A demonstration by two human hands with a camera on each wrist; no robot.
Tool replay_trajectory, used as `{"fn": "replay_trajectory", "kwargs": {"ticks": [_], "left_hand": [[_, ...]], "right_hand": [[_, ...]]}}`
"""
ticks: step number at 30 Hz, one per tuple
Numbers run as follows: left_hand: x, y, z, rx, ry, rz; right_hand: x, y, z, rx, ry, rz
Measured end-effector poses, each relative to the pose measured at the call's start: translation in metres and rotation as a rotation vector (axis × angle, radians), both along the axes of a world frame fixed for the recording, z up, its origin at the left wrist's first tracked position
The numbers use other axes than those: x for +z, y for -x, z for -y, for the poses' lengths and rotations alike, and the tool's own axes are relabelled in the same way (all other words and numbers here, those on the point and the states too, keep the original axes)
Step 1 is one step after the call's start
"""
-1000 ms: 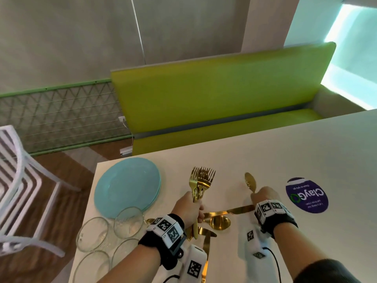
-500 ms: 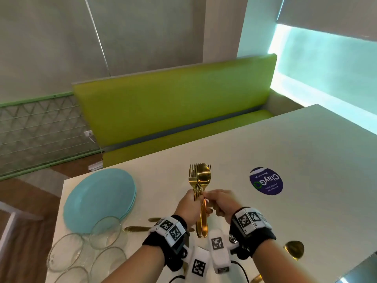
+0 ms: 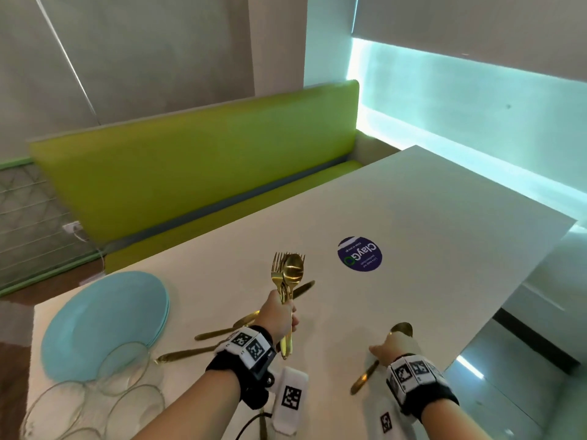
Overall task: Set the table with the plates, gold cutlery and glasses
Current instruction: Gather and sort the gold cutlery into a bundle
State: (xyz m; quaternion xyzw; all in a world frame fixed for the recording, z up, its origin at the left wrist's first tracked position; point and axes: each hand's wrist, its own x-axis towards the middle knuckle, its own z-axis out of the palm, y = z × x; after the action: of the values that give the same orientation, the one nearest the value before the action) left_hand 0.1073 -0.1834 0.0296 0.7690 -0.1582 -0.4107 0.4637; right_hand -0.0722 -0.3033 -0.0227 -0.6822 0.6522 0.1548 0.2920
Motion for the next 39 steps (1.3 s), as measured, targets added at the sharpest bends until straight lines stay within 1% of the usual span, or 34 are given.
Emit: {"fn": "replay_trajectory", "kwargs": {"ticks": [2,4,5,8,10,11,13,16,17,19,22,24,29,31,34,37,39], "left_hand": [[-0.002,0.005,0.001,-0.005,-0.011,-0.001],[-0.004,0.009,0.0,-0.014,-0.027,0.0],[-0.006,0.01,0.0,-0.018,-0.036,0.003],[-0.009,0.01,-0.001,-0.021,-0.055,0.014],[-0.008,0.007,-0.002,-0.021,-0.056,0.01],[-0.008,0.005,-0.003,-0.017,-0.055,0.006],[-0.008,-0.001,-0.004,0.001,-0.036,-0.005],[-0.006,-0.012,-0.007,0.032,0.004,-0.032],[-0.006,-0.017,-0.008,0.043,0.013,-0.046],[-0.004,-0.025,-0.01,0.065,0.04,-0.101],[-0.002,-0.037,-0.013,0.105,0.088,-0.175],[0.0,-0.046,-0.016,0.128,0.108,-0.207],[-0.012,-0.073,-0.022,0.136,0.102,-0.108],[-0.02,-0.086,-0.024,0.173,0.049,-0.078],[-0.033,-0.109,-0.024,0.293,-0.078,-0.012],[-0.041,-0.132,-0.028,0.388,-0.22,0.008],[-0.051,-0.145,-0.029,0.396,-0.312,0.059]], "right_hand": [[-0.011,0.01,-0.002,-0.05,-0.023,0.002],[-0.019,0.014,-0.005,-0.106,-0.07,0.099],[-0.02,0.014,-0.006,-0.093,-0.068,0.12],[-0.017,0.014,-0.007,-0.126,-0.056,0.088],[-0.012,0.008,-0.005,-0.127,-0.076,0.13],[-0.009,0.003,-0.002,-0.101,-0.082,0.165],[0.003,-0.014,0.004,-0.029,-0.13,0.287],[0.031,-0.053,0.007,0.055,-0.229,0.616],[0.042,-0.068,0.006,0.109,-0.244,0.681],[0.06,-0.099,0.002,0.253,-0.268,0.748],[0.069,-0.142,-0.006,0.428,-0.276,0.756],[0.065,-0.166,-0.011,0.453,-0.301,0.74],[0.053,-0.211,-0.021,0.595,-0.262,0.664],[0.048,-0.224,-0.02,0.66,-0.241,0.63],[0.042,-0.238,-0.013,0.732,-0.209,0.58],[0.036,-0.242,-0.001,0.753,-0.196,0.538],[0.031,-0.241,0.009,0.763,-0.188,0.499]]}}
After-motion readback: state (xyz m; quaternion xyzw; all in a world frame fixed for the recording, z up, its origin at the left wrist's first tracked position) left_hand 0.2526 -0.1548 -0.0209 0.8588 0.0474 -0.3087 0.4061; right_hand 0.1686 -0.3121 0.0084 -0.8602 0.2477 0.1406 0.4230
